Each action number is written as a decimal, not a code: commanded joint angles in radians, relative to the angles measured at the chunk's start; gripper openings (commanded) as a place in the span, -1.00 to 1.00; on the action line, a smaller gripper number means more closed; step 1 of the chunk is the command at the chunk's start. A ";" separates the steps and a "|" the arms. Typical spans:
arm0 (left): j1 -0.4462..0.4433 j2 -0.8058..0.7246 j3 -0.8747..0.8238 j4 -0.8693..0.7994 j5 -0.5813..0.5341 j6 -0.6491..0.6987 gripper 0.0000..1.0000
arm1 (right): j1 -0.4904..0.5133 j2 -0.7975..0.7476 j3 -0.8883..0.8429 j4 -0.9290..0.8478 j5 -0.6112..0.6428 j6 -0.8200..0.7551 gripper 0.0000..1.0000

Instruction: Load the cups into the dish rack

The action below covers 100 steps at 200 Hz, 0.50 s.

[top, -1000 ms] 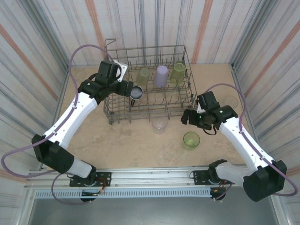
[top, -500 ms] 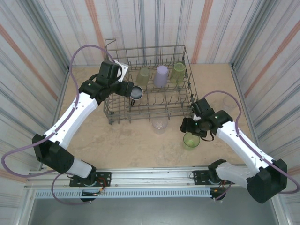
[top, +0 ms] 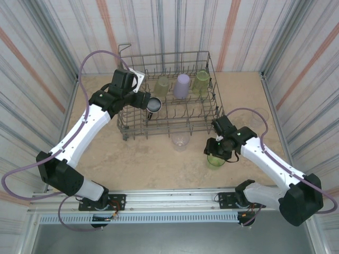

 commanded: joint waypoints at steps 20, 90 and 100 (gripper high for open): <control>-0.014 -0.001 0.004 -0.013 -0.022 0.020 0.97 | 0.016 0.032 -0.013 0.008 0.021 0.028 0.06; -0.026 0.012 0.006 -0.019 -0.028 0.020 0.97 | 0.019 0.076 -0.043 0.052 0.026 0.032 -0.29; -0.028 0.012 0.006 -0.019 -0.029 0.023 0.97 | 0.019 0.077 -0.046 0.057 0.028 0.032 -0.36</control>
